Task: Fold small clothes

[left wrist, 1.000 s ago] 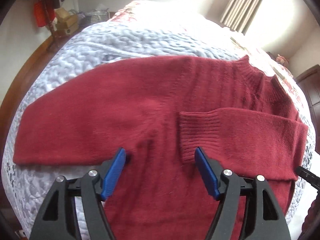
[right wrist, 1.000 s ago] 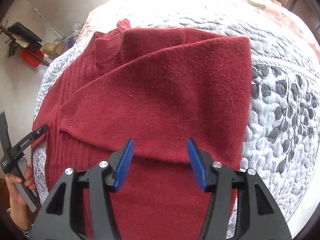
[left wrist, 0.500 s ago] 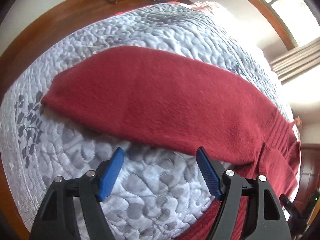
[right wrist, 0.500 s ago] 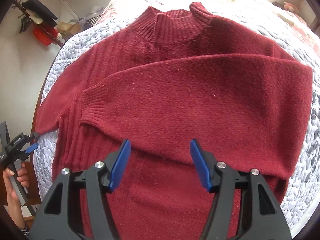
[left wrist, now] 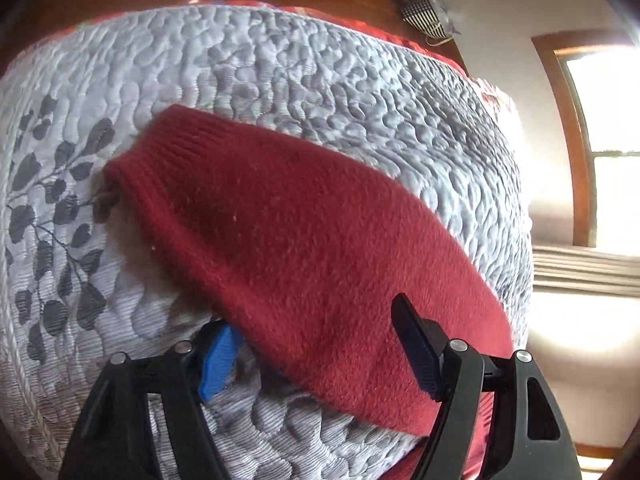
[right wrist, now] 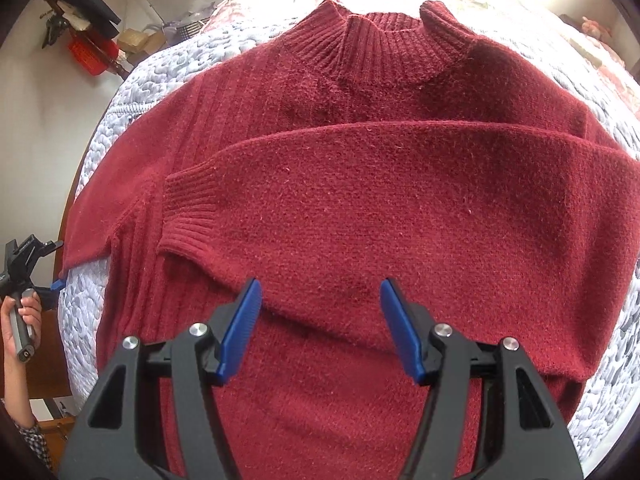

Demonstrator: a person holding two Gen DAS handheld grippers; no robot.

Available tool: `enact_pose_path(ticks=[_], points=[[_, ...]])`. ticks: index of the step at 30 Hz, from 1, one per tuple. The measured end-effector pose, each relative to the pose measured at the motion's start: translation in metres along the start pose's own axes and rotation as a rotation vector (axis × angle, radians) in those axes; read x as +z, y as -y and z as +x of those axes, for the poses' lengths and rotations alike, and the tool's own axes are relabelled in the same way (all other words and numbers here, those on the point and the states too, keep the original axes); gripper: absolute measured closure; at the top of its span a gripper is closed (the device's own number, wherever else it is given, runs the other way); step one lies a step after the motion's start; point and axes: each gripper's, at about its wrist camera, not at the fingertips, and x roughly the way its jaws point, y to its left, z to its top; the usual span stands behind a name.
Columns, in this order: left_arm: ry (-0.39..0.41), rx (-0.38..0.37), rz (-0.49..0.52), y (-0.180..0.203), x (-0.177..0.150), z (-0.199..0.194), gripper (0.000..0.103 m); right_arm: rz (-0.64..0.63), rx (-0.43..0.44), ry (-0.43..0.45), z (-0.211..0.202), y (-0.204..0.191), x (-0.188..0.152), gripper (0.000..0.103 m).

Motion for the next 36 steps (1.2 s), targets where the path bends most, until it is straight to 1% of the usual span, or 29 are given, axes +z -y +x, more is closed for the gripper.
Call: enact_pose_path(ticks=[2,5,6,7,10,11,12,14,16,18,21,24,28,31,32,33,36], points=[[0.015,-0.012,-0.036,-0.005,0.007,-0.001,0.03,-0.004,-0.005,0.0,0.001,-0.001,0.0,0.041],[0.039,-0.008,-0.084,-0.01,0.013,-0.001,0.038,-0.007,-0.001,0.002,0.005,-0.003,0.002,0.041],[0.045,0.013,-0.09,-0.01,0.013,0.0,0.047,-0.008,-0.002,0.003,0.005,-0.003,0.002,0.041],[0.057,0.032,-0.095,-0.01,0.013,0.0,0.051,-0.009,-0.002,0.003,0.005,-0.003,0.001,0.041],[0.099,0.046,-0.102,-0.011,0.011,-0.005,0.066,-0.013,-0.002,0.008,0.002,0.0,-0.001,0.041],[0.12,0.049,-0.098,-0.009,0.01,-0.007,0.076,-0.012,-0.004,0.01,0.001,0.003,-0.002,0.041],[0.141,0.051,-0.088,-0.007,0.008,-0.011,0.084,-0.011,-0.006,0.011,-0.001,0.005,-0.003,0.041],[0.185,0.072,-0.05,0.0,0.002,-0.02,0.087,-0.003,-0.01,0.012,-0.003,0.01,-0.005,0.041],[0.237,0.112,0.012,0.016,-0.005,-0.028,0.09,0.008,-0.013,0.013,-0.005,0.017,-0.007,0.041],[0.29,0.12,0.088,0.038,-0.016,-0.035,0.091,0.019,-0.017,0.015,-0.007,0.022,-0.008,0.041],[0.33,0.09,0.216,0.075,-0.038,-0.043,0.093,0.032,-0.019,0.019,-0.009,0.031,-0.011,0.041],[0.343,0.048,0.356,0.116,-0.066,-0.045,0.093,0.04,-0.036,0.026,-0.012,0.038,-0.013,0.041],[0.338,0.004,0.544,0.166,-0.11,-0.038,0.093,0.054,-0.056,0.035,-0.015,0.049,-0.015,0.041],[0.314,-0.03,0.672,0.2,-0.146,-0.025,0.093,0.072,-0.062,0.037,-0.017,0.06,-0.02,0.041],[0.304,-0.04,0.709,0.21,-0.159,-0.02,0.093,0.078,-0.063,0.039,-0.018,0.063,-0.021,0.041],[0.289,-0.055,0.75,0.22,-0.172,-0.014,0.095,0.084,-0.064,0.04,-0.019,0.067,-0.022,0.041],[0.227,-0.1,0.846,0.246,-0.215,0.005,0.095,0.106,-0.073,0.045,-0.023,0.079,-0.027,0.041]])
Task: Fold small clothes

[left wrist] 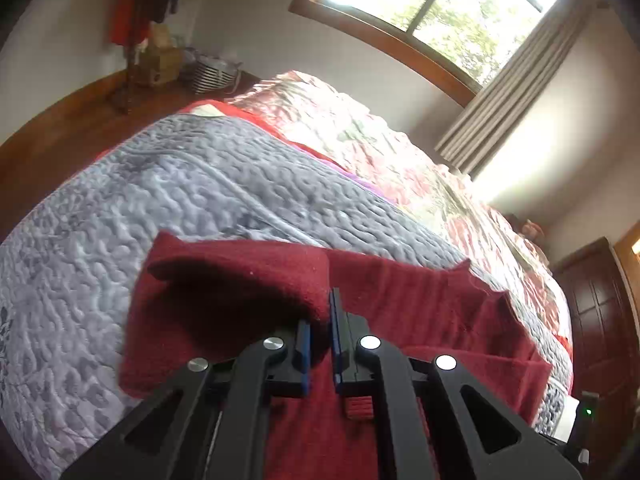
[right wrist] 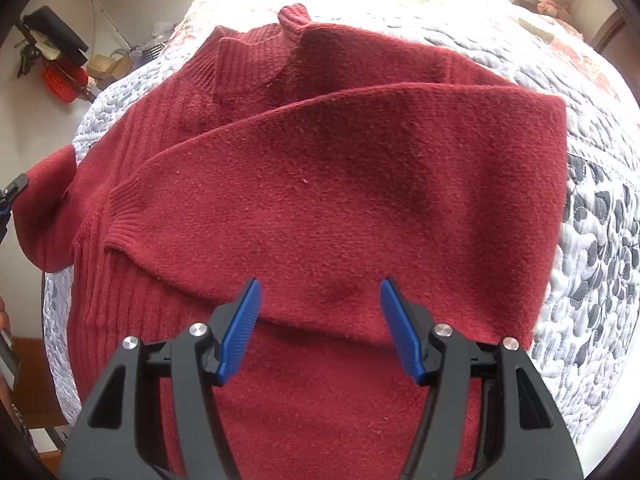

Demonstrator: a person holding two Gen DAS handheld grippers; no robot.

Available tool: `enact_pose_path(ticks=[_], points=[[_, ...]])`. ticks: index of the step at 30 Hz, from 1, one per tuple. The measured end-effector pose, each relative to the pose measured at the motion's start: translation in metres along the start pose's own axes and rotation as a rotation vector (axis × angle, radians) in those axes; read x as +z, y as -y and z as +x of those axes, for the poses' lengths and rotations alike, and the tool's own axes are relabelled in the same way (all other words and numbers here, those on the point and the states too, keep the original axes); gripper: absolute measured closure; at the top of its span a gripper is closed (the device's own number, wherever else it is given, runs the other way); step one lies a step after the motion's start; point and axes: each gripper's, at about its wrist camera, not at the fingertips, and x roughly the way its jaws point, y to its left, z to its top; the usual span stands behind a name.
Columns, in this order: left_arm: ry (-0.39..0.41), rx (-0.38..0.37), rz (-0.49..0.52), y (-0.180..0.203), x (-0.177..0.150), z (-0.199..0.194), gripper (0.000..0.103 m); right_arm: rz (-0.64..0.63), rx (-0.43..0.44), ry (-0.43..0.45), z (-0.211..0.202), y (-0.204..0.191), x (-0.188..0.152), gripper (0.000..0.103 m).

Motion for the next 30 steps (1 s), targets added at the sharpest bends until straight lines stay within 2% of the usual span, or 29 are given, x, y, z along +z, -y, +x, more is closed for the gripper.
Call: enact_pose_path(ticks=[8,10,13,15,18,20,22,24,27,30], points=[[-0.106,-0.176,0.116,0.108,-0.043,0.039,0.095,0.053,-0.01,0.014,-0.008,0.032,-0.008,0.041],[-0.119,-0.198,0.172,0.135,-0.058,0.044,0.095,0.066,-0.014,0.014,-0.009,0.039,-0.01,0.041],[-0.193,-0.197,0.227,0.157,-0.08,0.068,0.092,0.086,-0.014,0.009,-0.009,0.049,-0.012,0.041],[-0.249,-0.181,0.241,0.159,-0.094,0.085,0.083,0.097,-0.011,0.003,-0.007,0.054,-0.014,0.041],[-0.33,-0.175,0.246,0.154,-0.109,0.102,0.075,0.106,-0.003,-0.006,-0.004,0.059,-0.016,0.041],[-0.352,-0.181,0.243,0.145,-0.116,0.098,0.074,0.102,-0.004,-0.008,-0.003,0.059,-0.016,0.041],[-0.38,-0.21,0.249,0.136,-0.118,0.089,0.068,0.097,-0.008,-0.012,-0.001,0.057,-0.013,0.041],[-0.414,-0.234,0.267,0.123,-0.122,0.074,0.05,0.094,-0.01,-0.014,0.0,0.056,-0.011,0.04],[-0.423,-0.231,0.307,0.099,-0.123,0.047,0.05,0.094,-0.014,-0.018,0.001,0.048,-0.006,0.04],[-0.383,-0.154,0.275,0.062,-0.108,0.027,0.05,0.065,0.007,-0.014,0.0,0.027,0.002,0.04]])
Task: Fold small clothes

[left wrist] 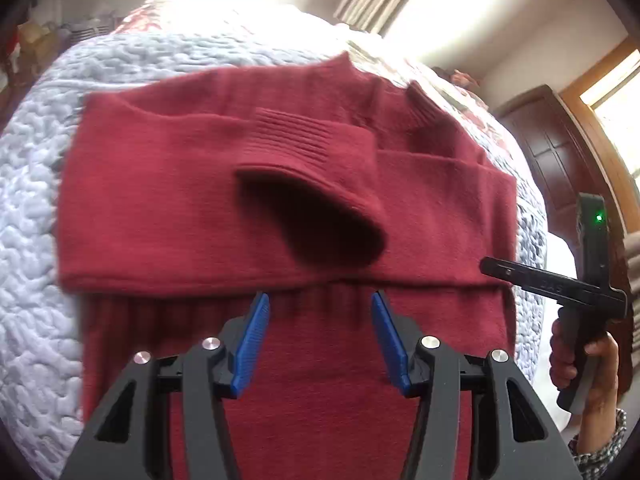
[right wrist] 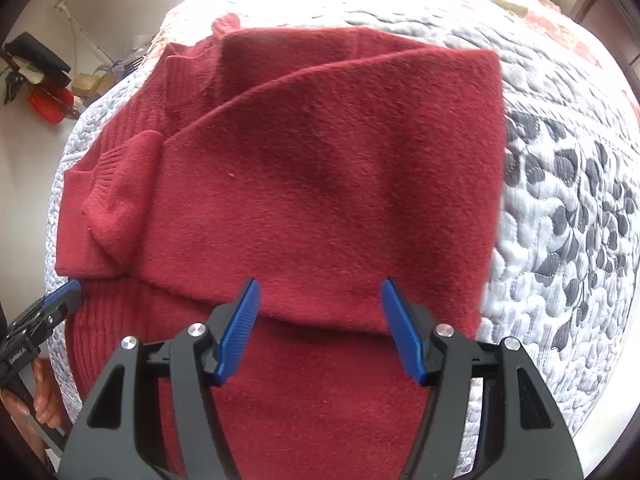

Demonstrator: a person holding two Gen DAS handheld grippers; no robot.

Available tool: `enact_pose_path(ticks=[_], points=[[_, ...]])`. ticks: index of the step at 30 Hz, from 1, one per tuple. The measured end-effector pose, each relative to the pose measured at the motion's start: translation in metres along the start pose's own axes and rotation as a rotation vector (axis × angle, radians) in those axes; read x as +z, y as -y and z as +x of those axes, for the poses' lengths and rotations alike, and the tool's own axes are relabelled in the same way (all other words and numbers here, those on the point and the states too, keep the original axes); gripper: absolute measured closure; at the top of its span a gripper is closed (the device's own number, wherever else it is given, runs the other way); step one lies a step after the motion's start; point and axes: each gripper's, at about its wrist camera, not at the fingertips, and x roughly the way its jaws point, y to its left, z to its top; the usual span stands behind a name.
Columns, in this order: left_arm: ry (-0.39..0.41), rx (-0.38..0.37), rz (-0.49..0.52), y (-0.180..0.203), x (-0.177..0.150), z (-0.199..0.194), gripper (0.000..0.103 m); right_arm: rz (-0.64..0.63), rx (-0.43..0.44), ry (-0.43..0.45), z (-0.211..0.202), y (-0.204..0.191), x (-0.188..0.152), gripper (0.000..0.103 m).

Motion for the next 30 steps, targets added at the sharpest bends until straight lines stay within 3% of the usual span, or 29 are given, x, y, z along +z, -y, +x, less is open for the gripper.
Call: enact_pose_path(ticks=[5,10,16,22,25,26,27,30], points=[[0.057,0.159,-0.114,-0.06,0.033,-0.022,0.05,-0.114,0.029,0.02,-0.006,-0.062,0.019,0.04],[0.016,0.267,-0.119,-0.099,0.06,-0.014,0.05,-0.262,0.043,0.038,-0.003,-0.14,0.037,0.04],[-0.06,0.26,-0.099,-0.12,0.064,0.009,0.05,-0.385,0.051,0.033,0.017,-0.209,0.043,0.04],[-0.078,0.249,-0.068,-0.118,0.067,0.016,0.05,-0.426,-0.016,-0.024,0.057,-0.24,0.053,0.048],[-0.083,0.235,-0.084,-0.122,0.066,0.016,0.05,-0.412,-0.066,-0.039,0.074,-0.235,0.054,0.075],[-0.084,0.231,-0.086,-0.122,0.066,0.016,0.05,-0.394,-0.069,-0.036,0.075,-0.231,0.055,0.089],[-0.085,0.228,-0.088,-0.123,0.066,0.016,0.05,-0.369,-0.053,-0.032,0.074,-0.225,0.056,0.096],[-0.085,0.219,-0.096,-0.126,0.067,0.017,0.05,-0.235,0.061,-0.009,0.057,-0.197,0.06,0.097]])
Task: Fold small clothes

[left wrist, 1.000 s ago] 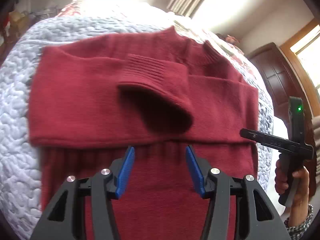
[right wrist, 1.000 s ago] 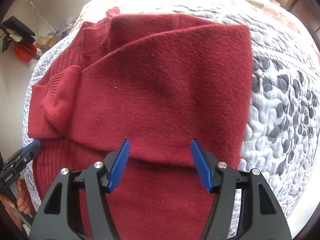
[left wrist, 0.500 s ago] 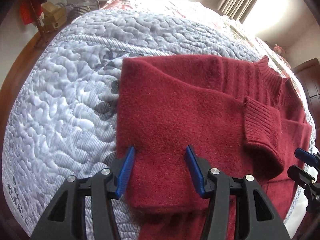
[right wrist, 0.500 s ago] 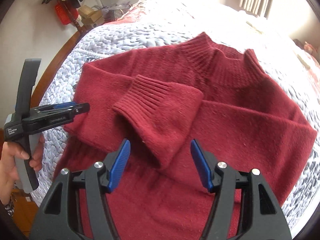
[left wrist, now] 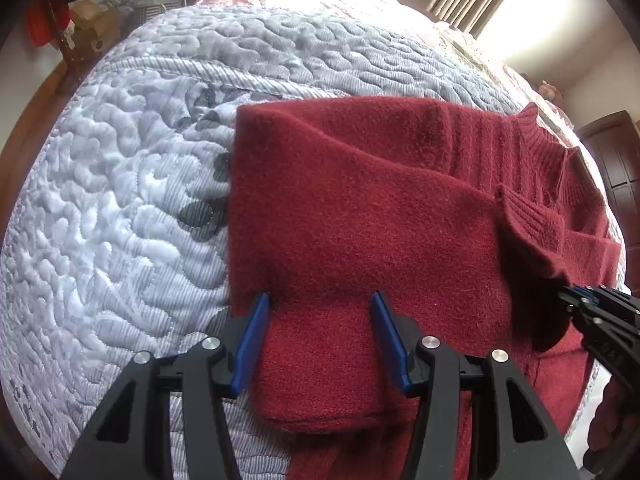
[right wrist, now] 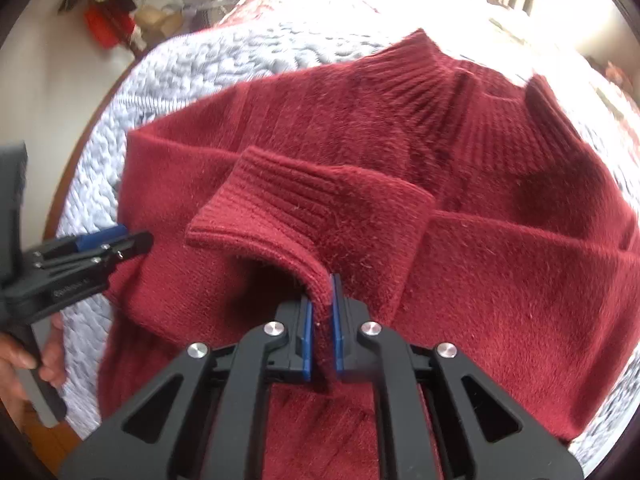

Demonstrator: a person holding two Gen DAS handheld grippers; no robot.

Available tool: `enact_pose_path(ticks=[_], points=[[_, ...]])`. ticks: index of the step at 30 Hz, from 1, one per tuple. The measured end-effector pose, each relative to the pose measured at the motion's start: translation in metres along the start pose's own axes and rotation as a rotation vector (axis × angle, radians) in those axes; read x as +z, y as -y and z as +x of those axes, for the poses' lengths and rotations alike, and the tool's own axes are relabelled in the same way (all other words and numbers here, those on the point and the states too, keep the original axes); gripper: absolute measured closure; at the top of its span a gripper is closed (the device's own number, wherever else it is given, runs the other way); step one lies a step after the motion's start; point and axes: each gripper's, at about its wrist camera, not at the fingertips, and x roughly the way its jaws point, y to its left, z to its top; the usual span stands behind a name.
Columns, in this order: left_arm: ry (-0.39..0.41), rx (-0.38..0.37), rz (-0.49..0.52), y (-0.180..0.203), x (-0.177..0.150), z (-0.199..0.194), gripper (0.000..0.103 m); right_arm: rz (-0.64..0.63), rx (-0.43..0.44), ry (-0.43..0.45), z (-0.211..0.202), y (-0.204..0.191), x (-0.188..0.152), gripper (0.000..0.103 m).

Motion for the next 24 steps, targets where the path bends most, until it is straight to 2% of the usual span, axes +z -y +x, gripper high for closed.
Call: enact_pose_path(ticks=[5,7,8,10,11,12,13,16,24], points=[[0.005,-0.004,-0.006,-0.005,0.001,0.0,0.049,0.245,0.072,0.057,-0.033,0.067,-0.032,0.093],[0.008,0.001,0.002,-0.004,0.001,0.0,0.048,0.321,0.066,0.046,-0.035,0.095,-0.052,0.076],[0.011,0.004,0.007,-0.002,0.0,0.0,0.047,0.351,0.05,0.038,-0.036,0.107,-0.062,0.059],[0.014,0.012,0.013,0.001,-0.001,-0.001,0.047,0.386,0.018,0.047,-0.039,0.129,-0.08,0.056],[0.016,0.012,0.01,0.003,-0.002,-0.003,0.047,0.399,0.033,0.053,-0.041,0.138,-0.086,0.052],[0.018,0.006,0.002,0.003,-0.003,-0.006,0.047,0.417,0.06,0.059,-0.042,0.148,-0.091,0.042],[0.021,-0.002,-0.007,0.002,-0.004,-0.01,0.047,0.441,0.083,0.073,-0.044,0.157,-0.096,0.039],[0.047,-0.015,-0.032,-0.004,-0.006,-0.026,0.045,0.473,0.137,0.089,-0.044,0.173,-0.098,0.039],[0.114,0.027,-0.071,-0.021,-0.003,-0.057,0.042,0.431,0.156,0.072,-0.028,0.174,-0.064,0.042]])
